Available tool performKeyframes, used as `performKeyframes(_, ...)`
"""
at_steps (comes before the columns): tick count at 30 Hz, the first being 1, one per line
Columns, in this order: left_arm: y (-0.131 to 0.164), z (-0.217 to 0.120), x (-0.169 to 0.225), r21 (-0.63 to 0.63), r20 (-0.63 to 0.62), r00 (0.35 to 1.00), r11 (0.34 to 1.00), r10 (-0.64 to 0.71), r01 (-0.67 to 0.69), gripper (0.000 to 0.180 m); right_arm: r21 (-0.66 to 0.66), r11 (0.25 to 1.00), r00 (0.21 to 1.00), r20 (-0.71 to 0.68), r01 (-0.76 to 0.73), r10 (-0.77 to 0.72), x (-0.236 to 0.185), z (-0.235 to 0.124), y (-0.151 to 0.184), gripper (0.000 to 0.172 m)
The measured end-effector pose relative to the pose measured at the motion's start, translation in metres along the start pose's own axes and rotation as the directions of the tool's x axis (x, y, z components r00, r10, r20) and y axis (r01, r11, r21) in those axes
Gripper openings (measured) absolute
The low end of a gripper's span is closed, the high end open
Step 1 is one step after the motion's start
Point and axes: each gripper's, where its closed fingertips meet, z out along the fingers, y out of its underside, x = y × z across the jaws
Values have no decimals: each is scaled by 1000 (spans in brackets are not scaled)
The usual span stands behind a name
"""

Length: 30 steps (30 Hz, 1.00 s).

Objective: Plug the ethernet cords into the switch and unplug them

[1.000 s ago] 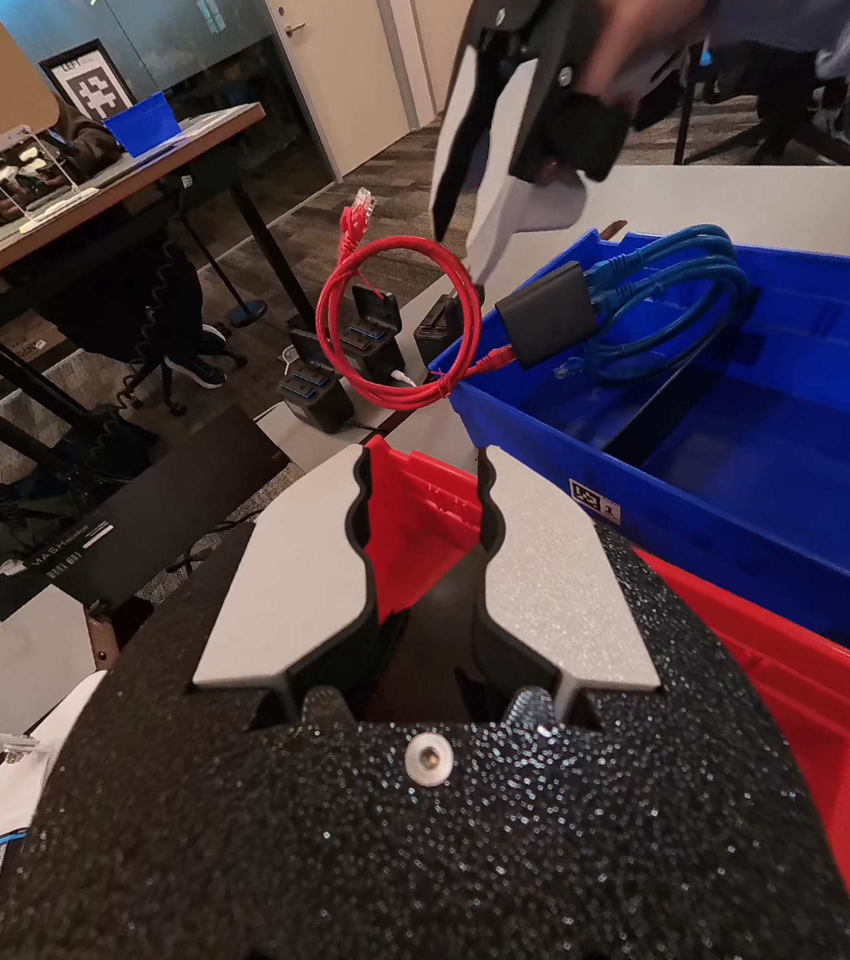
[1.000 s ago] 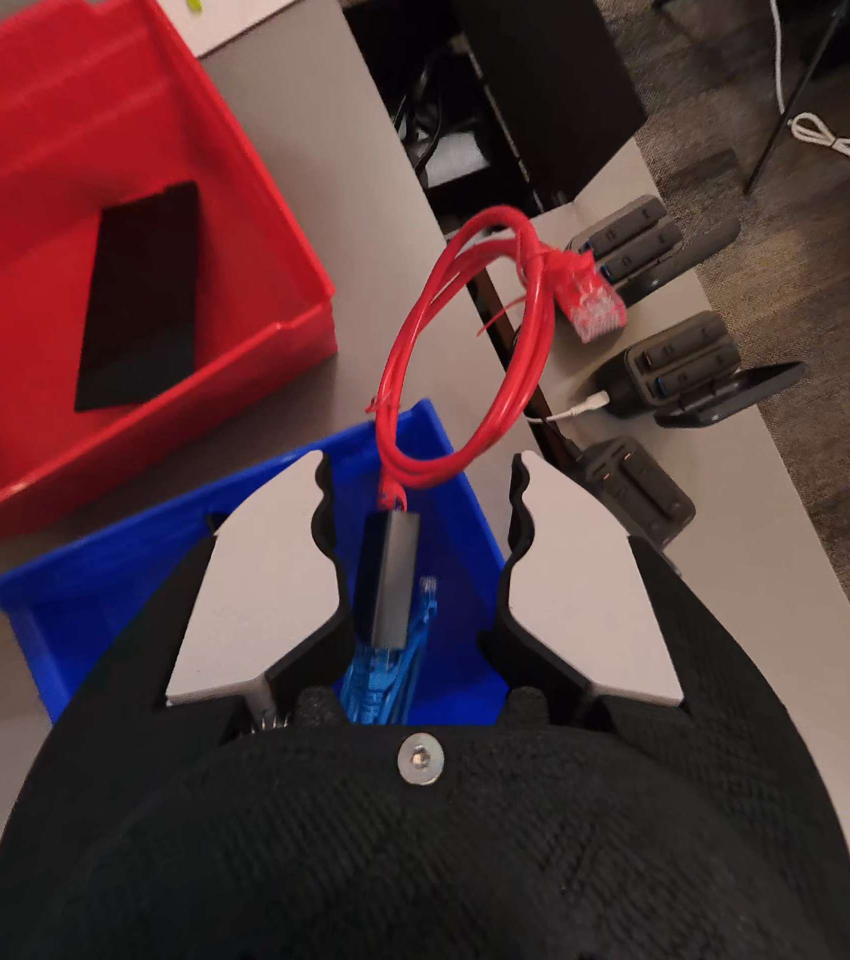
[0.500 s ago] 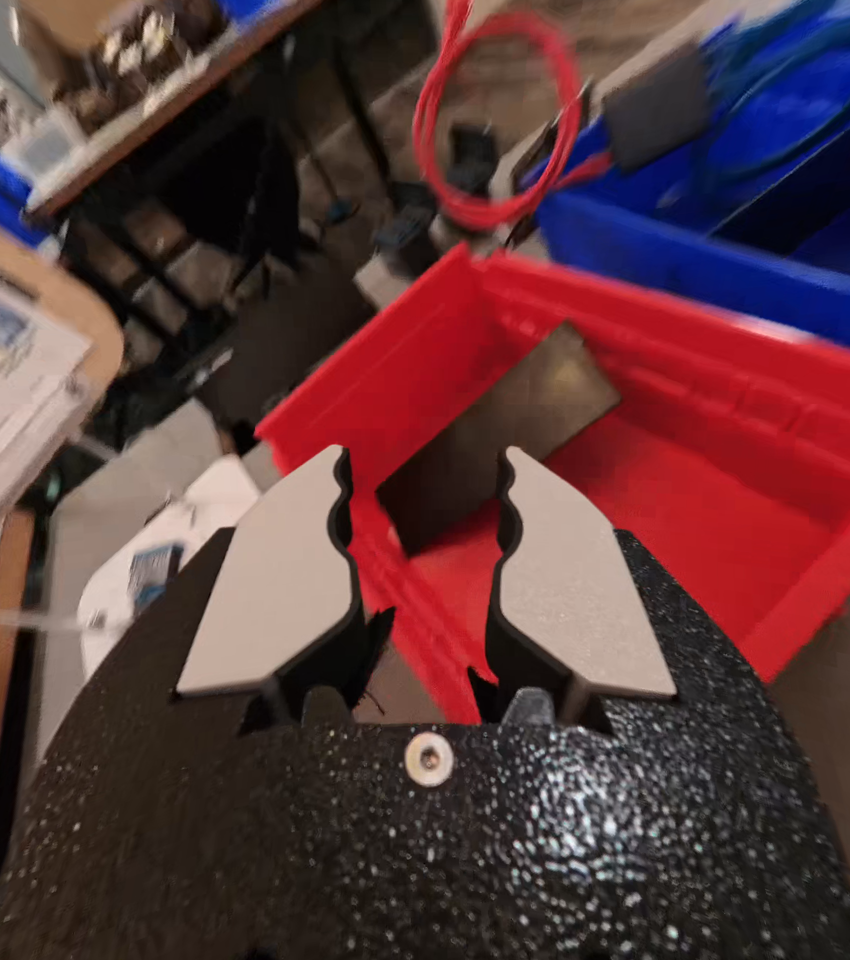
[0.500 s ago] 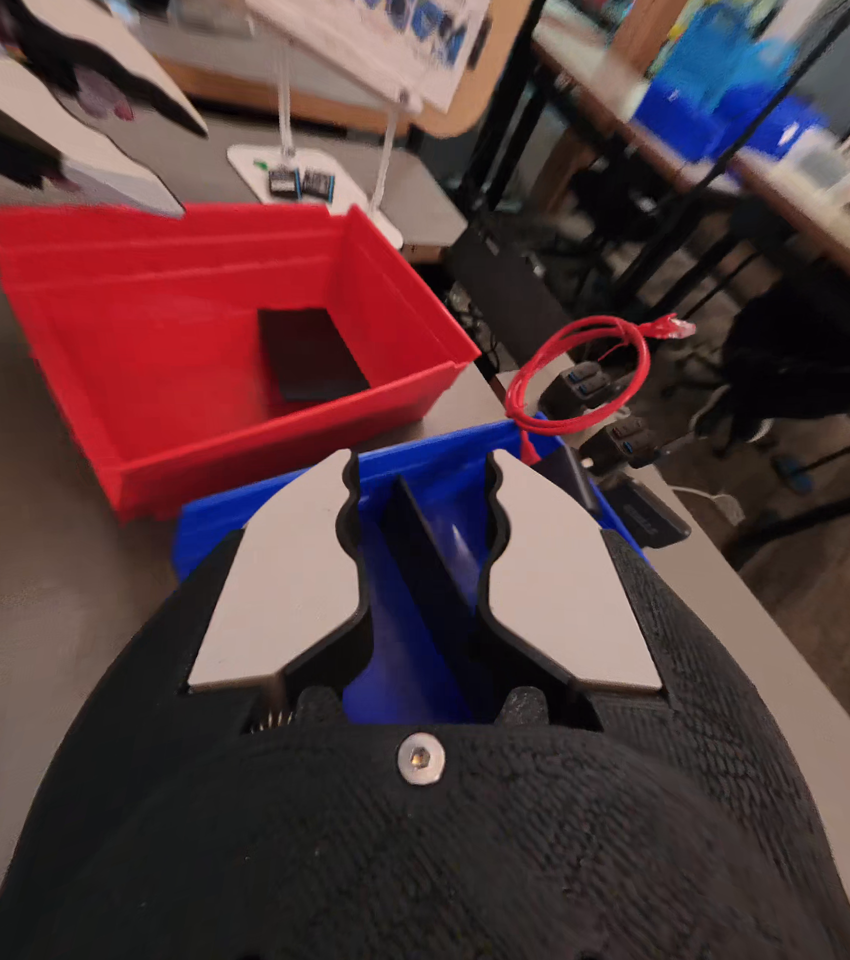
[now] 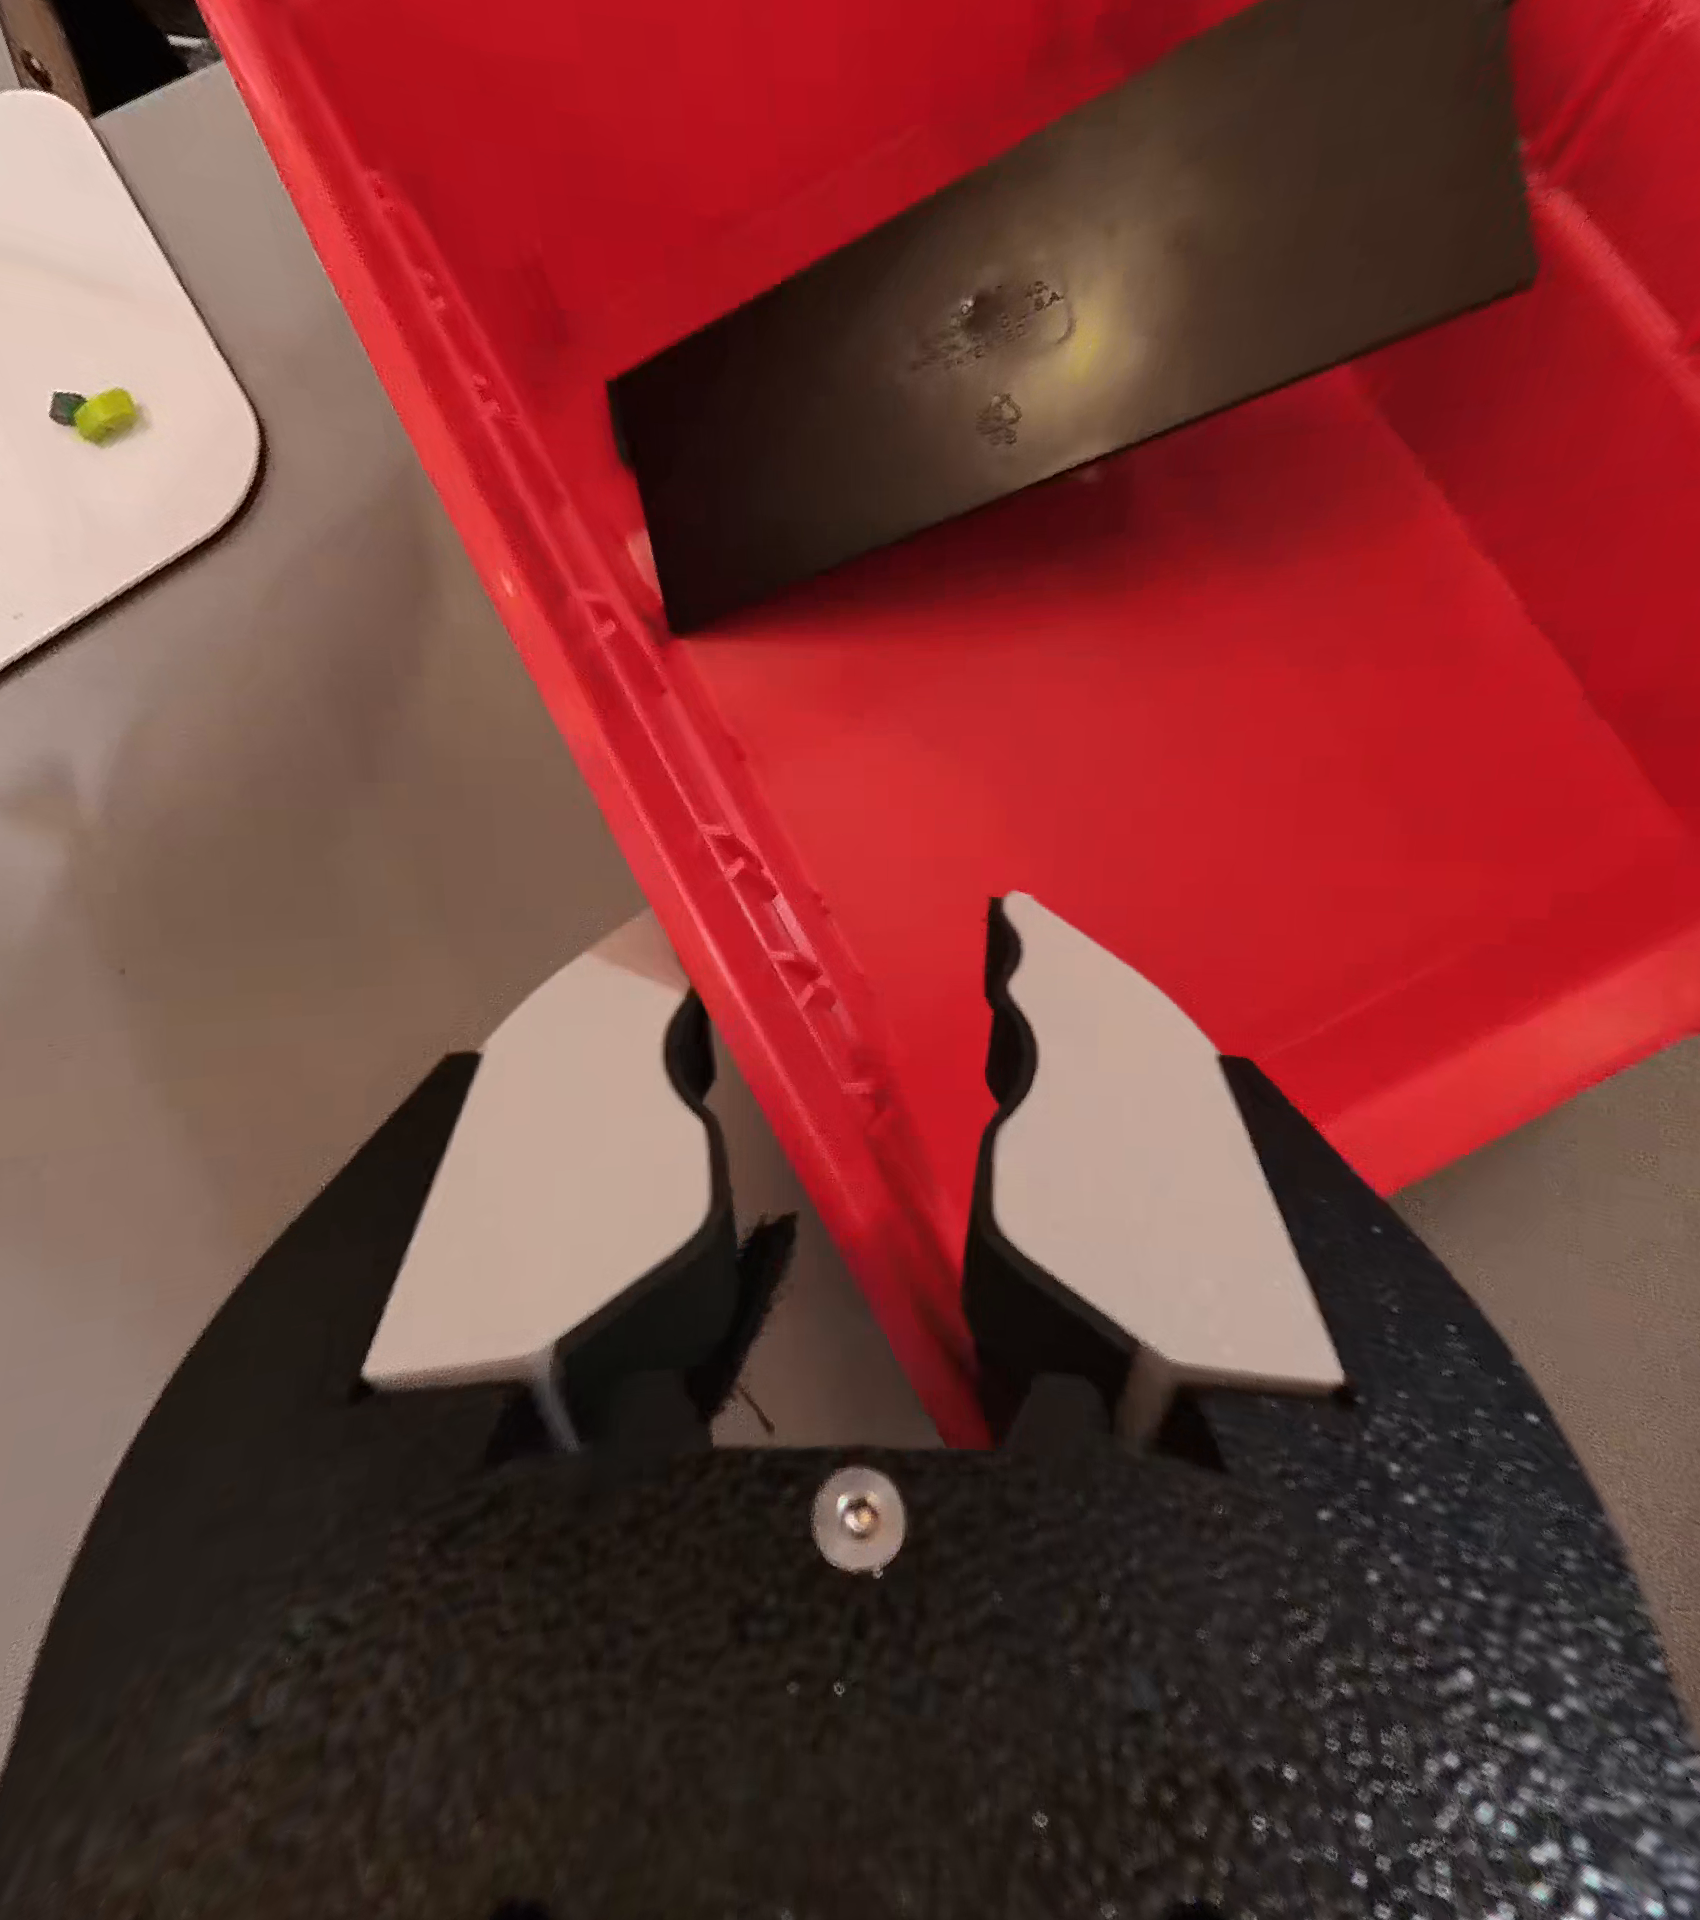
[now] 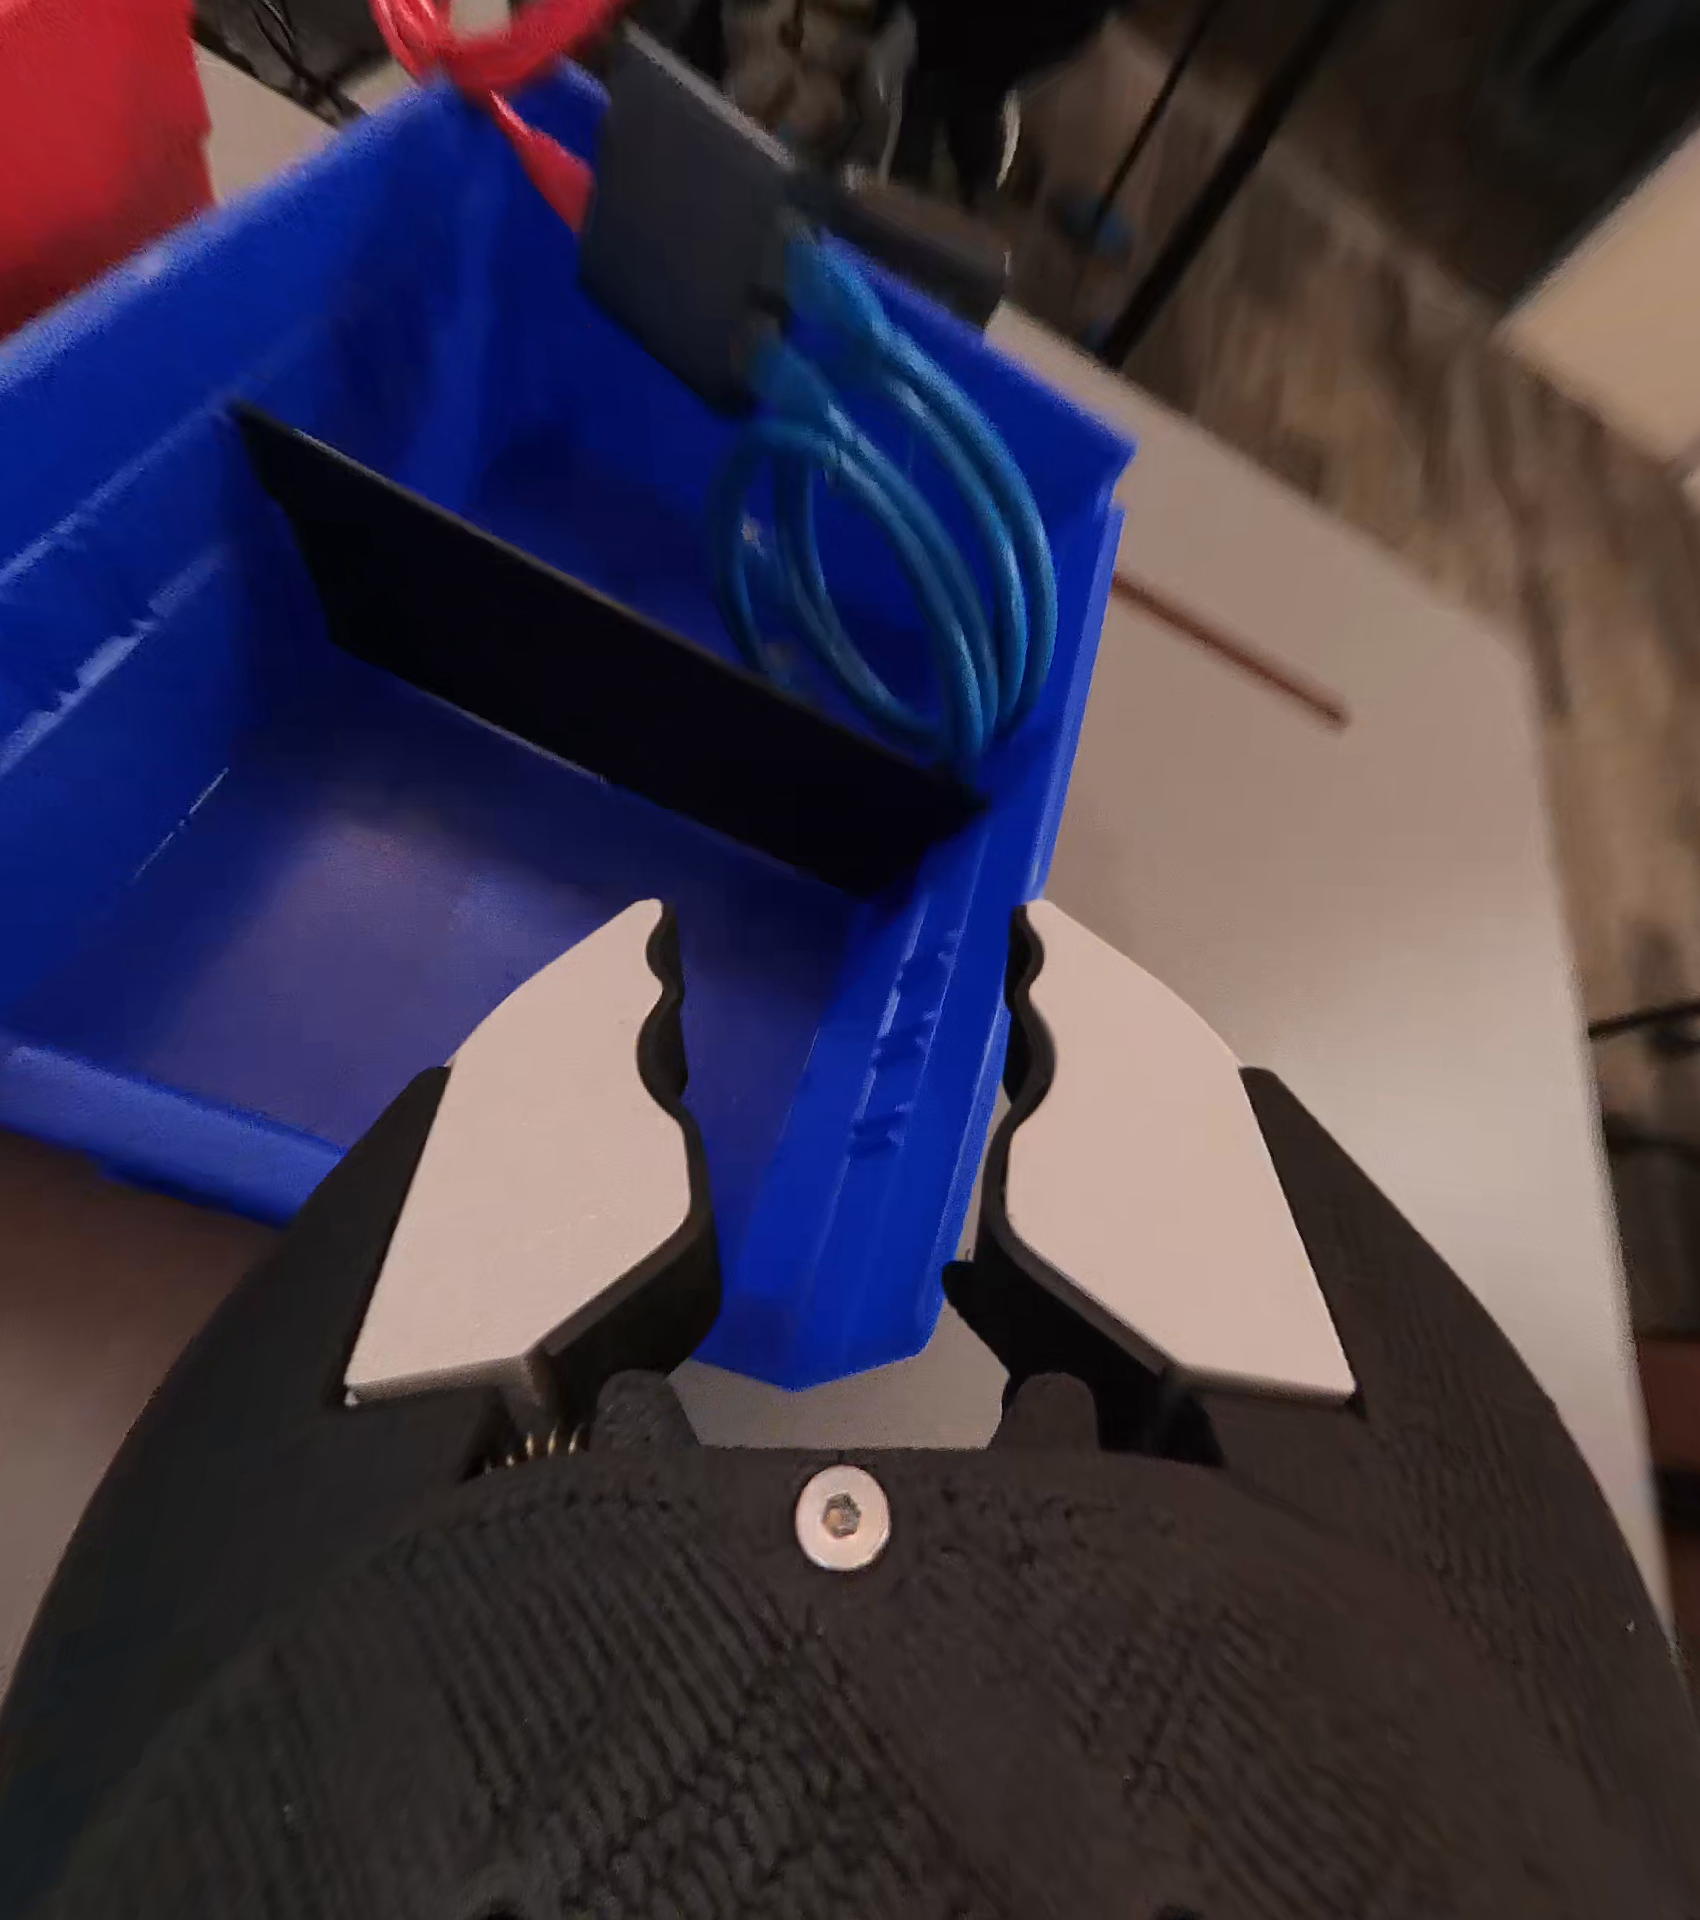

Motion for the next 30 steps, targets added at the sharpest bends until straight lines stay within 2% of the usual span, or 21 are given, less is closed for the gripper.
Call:
performKeyframes(2, 6, 6, -7, -47, 42, 998, 998, 37, -35, 44, -57, 996, 998, 4, -65, 65, 6, 5, 12, 59)
performKeyframes(7, 5, 8, -13, -63, 48, 998, 998, 33, -30, 32, -121, 989, 997, -11, -82, 81, 18, 10, 19, 31)
performKeyframes(12, 5, 10, -17, -68, 22, 1000, 998, -9, 11, 20, -217, 975, 998, -23, -55, 52, 34, 10, 25, 36)
performKeyframes(18, 4, 10, -23, -58, -13, 998, 997, -58, 57, 7, -311, 948, 981, 156, -65, 118, 23, 21, 40, 43)
performKeyframes(24, 8, 6, -24, -65, -54, 995, 995, -80, 77, 5, -329, 944, 979, 181, -26, 90, 16, 28, 47, 23)
performKeyframes(30, 15, -4, -31, -48, -73, 991, 993, -113, 110, 5, -331, 936, 971, 158, -120, 180, 19, 30, 46, 8)
